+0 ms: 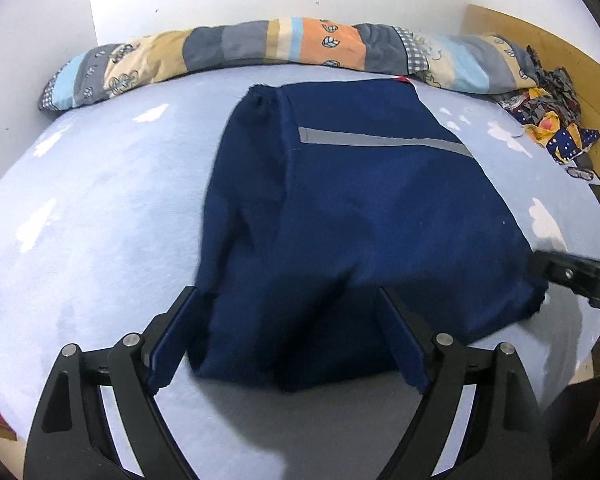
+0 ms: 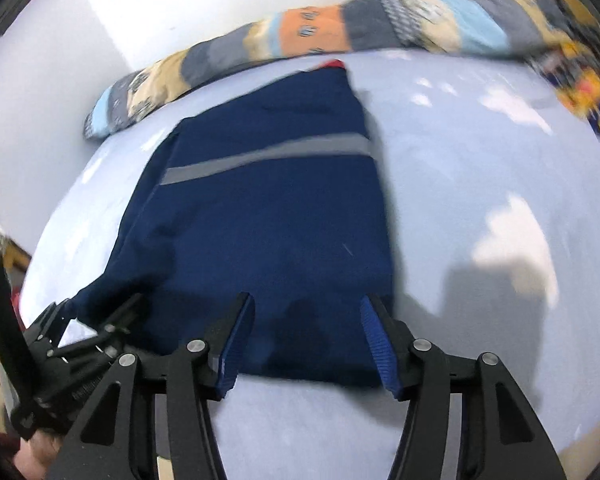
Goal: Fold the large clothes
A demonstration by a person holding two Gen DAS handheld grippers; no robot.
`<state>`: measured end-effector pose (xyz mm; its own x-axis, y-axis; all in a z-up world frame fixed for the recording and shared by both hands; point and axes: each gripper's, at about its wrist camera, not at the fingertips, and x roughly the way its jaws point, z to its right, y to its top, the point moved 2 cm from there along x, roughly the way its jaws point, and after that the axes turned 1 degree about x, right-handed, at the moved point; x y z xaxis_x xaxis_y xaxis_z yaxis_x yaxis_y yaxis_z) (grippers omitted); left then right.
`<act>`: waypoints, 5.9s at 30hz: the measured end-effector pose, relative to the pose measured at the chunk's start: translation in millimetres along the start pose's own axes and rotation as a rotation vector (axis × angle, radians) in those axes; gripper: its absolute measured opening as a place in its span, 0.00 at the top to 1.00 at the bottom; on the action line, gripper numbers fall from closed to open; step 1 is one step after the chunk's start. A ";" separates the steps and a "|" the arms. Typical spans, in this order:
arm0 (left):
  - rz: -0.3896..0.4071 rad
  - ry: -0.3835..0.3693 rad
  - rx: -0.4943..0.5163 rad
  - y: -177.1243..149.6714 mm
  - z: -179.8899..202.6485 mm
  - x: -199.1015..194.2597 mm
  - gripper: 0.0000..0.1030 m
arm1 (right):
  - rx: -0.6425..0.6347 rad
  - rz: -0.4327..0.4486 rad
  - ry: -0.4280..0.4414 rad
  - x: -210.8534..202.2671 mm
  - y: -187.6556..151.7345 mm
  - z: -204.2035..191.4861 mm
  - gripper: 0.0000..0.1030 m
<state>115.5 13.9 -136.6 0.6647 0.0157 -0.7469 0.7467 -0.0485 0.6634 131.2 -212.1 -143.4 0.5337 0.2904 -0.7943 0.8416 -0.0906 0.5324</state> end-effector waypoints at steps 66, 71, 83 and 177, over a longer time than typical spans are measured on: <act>0.298 -0.020 -0.014 -47.8 -15.7 -160.5 0.00 | -0.197 0.569 -0.044 -178.5 -108.3 -54.2 0.04; 0.211 -0.026 0.028 -40.8 0.3 -139.1 0.00 | -0.192 0.508 -0.064 -154.3 -101.5 -60.0 0.04; 0.322 0.171 0.098 -29.3 14.0 -151.2 0.00 | -0.252 0.471 -0.090 -133.9 -78.3 -82.0 0.04; 0.071 0.072 -0.002 -33.9 -12.1 -94.3 0.00 | -0.257 0.377 -0.154 -112.8 -75.2 -67.6 0.03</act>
<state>27.9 26.2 -88.1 0.7159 0.0841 -0.6932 0.6978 -0.0504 0.7145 2.1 -173.7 -74.1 0.8199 0.1360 -0.5561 0.5501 0.0817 0.8311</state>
